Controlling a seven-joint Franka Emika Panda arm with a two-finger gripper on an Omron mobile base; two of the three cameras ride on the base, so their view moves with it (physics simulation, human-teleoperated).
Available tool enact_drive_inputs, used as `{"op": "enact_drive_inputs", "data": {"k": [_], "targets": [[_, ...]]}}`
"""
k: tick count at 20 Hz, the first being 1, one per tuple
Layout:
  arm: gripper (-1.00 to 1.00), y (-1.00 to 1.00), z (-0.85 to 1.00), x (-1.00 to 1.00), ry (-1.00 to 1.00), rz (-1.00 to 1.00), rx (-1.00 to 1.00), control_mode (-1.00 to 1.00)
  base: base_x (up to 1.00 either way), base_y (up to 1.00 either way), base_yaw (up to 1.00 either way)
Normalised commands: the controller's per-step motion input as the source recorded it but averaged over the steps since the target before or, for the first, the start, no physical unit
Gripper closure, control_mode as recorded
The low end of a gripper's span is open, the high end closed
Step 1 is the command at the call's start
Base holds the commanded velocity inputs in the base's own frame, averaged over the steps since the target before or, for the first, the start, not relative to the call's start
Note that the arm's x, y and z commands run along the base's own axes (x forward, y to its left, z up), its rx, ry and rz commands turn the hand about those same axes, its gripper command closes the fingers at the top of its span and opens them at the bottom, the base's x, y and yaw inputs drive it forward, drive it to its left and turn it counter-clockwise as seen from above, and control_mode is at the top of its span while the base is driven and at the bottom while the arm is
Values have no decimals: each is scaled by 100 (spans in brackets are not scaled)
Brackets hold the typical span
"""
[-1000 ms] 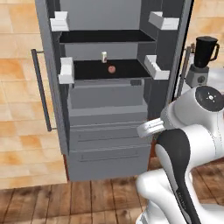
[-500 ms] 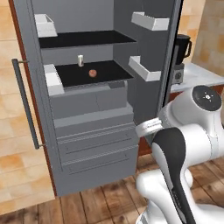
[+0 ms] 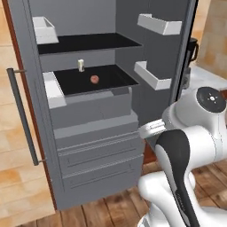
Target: Pick the peach and orange from the fridge and place them on the plate next to the blender to make a fruit smoothie.
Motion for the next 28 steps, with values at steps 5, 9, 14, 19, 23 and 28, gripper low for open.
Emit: {"op": "enact_drive_inputs", "data": {"k": [5,9,14,19,23,28], "targets": [[-100,0,0,0,0,0,0,100,59,19,-4],[-100,0,0,0,0,0,0,100,54,23,-3],[-100,0,0,0,0,0,0,100,52,28,0],[-100,0,0,0,0,0,0,100,54,38,-1],[-100,0,0,0,0,0,0,100,65,36,-2],[-100,0,0,0,0,0,0,100,66,32,-2]]}}
